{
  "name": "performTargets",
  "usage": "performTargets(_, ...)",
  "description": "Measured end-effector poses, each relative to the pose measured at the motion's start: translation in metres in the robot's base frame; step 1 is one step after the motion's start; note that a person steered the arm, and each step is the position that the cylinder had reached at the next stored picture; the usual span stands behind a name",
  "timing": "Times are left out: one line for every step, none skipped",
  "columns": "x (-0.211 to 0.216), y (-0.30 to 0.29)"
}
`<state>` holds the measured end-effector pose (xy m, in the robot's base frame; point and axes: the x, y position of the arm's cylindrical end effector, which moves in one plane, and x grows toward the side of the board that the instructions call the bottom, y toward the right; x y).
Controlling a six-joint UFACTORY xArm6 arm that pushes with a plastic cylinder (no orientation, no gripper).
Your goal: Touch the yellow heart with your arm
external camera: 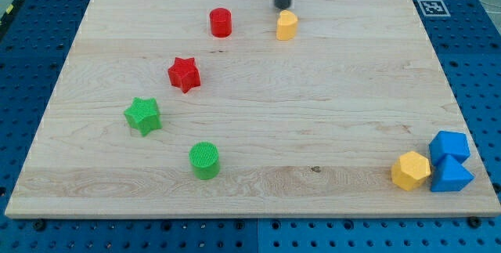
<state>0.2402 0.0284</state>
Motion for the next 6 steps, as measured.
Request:
performTargets(0.005, -0.018)
performTargets(0.009, -0.028)
performTargets(0.022, -0.044)
performTargets(0.024, -0.02)
performTargets(0.027, 0.016)
performTargets(0.039, 0.018)
